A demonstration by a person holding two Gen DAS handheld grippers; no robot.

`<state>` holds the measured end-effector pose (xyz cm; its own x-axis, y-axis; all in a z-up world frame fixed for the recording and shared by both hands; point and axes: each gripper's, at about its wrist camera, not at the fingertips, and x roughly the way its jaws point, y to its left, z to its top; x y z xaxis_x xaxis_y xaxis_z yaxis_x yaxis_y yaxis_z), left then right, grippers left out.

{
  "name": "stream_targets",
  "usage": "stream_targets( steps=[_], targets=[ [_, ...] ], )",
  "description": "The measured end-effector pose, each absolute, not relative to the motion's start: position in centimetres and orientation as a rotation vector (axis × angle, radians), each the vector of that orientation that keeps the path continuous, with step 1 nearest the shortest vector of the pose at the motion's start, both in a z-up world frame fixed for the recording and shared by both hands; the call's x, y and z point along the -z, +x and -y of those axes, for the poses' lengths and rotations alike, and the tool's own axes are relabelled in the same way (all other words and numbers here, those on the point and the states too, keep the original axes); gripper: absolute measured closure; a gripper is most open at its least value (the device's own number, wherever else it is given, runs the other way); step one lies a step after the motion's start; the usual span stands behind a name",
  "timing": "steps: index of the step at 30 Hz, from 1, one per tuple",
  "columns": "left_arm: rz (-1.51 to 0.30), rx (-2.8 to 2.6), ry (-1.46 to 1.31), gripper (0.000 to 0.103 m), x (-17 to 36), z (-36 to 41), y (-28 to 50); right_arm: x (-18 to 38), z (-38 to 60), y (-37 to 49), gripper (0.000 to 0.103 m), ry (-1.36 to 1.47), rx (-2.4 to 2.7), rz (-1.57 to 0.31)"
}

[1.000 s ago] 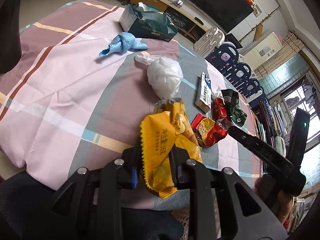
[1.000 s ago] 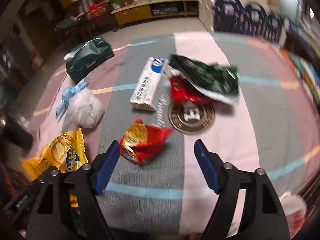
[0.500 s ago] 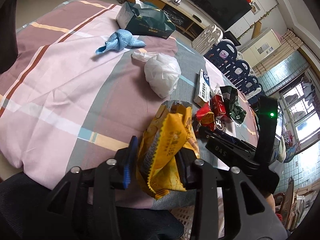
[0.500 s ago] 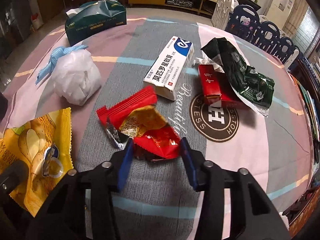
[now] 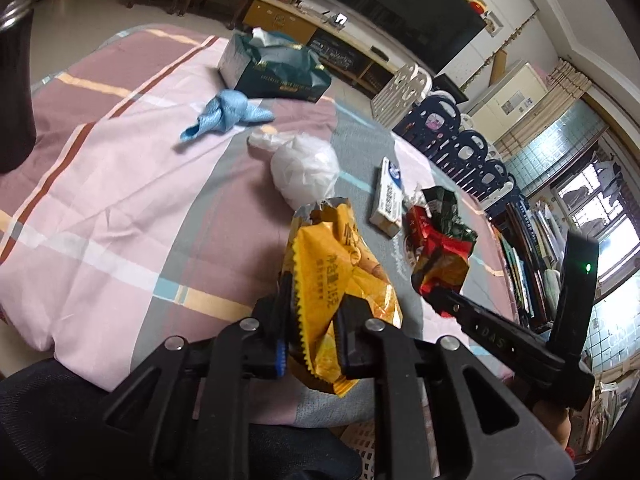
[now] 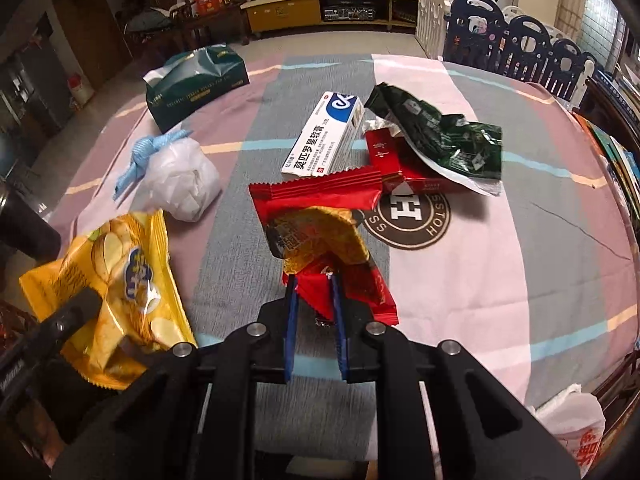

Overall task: Collect trash
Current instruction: 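Carry the chip bag and red wrapper over the wastebasket and open both tools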

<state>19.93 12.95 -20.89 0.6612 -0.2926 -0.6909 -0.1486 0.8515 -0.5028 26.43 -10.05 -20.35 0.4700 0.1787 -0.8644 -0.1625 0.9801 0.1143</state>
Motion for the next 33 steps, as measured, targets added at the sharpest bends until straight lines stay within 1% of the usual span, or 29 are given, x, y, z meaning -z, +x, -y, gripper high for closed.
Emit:
stream_targets(
  steps=[6, 14, 21, 27, 33],
  targets=[
    [-0.804, 0.054, -0.475, 0.087, 18.8, -12.0, 19.1, 18.4, 11.9, 24.0, 0.086, 0.04, -0.205, -1.021],
    [-0.755, 0.099, -0.42, 0.088, 15.6, -10.1, 16.7, 14.5, 15.7, 20.1, 0.086, 0.074, -0.226, -0.951],
    [-0.738, 0.184, -0.302, 0.088, 12.3, -4.8, 13.9, 11.4, 21.3, 15.2, 0.086, 0.073, -0.2, -0.891],
    [-0.712, 0.263, -0.161, 0.088, 9.8, 0.8, 11.4, 11.6, 26.5, 11.5, 0.086, 0.083, -0.139, -0.913],
    [-0.713, 0.341, -0.057, 0.088, 9.2, 5.4, 9.3, 13.4, 29.6, 8.4, 0.086, 0.071, -0.126, -0.972]
  ],
)
